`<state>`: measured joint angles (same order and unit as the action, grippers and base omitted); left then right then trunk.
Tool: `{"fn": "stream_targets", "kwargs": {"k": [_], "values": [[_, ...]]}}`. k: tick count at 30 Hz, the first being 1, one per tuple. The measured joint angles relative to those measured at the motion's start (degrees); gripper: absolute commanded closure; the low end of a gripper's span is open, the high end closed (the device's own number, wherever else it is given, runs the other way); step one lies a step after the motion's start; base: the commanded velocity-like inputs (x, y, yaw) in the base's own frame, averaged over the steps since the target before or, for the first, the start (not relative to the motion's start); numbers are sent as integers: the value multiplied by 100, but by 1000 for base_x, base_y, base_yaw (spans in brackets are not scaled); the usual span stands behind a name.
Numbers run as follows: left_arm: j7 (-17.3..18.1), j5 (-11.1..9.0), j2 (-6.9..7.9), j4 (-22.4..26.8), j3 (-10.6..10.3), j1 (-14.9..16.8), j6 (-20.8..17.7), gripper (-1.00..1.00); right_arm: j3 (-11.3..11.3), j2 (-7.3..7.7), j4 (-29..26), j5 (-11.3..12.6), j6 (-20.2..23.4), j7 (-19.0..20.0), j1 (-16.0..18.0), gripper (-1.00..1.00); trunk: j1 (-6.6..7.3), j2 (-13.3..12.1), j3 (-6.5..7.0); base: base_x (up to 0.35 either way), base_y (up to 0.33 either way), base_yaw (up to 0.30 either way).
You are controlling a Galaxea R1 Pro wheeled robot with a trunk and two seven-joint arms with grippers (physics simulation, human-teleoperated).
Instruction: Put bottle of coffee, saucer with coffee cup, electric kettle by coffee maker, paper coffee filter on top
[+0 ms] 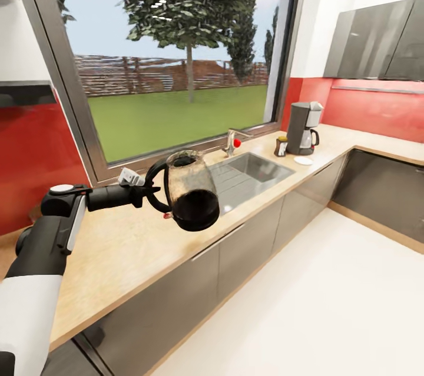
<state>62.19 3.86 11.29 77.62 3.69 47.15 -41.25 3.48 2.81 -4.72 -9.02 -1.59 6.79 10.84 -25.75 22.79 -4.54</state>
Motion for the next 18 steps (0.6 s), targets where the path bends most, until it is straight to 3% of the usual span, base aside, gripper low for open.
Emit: {"fn": "stream_targets", "kwargs": {"k": [9, 18], "values": [[-6, 14, -20, -2, -2, -1, 2, 100, 297, 46, -36, -4, 8, -18, 0, -100, 0, 0, 21, 0, 0, -280], [-9, 14, -29, -8, -2, -1, 8, 100, 332, 62, -155, -6, 22, -18, 0, -100, 0, 0, 45, 0, 0, -291]]}}
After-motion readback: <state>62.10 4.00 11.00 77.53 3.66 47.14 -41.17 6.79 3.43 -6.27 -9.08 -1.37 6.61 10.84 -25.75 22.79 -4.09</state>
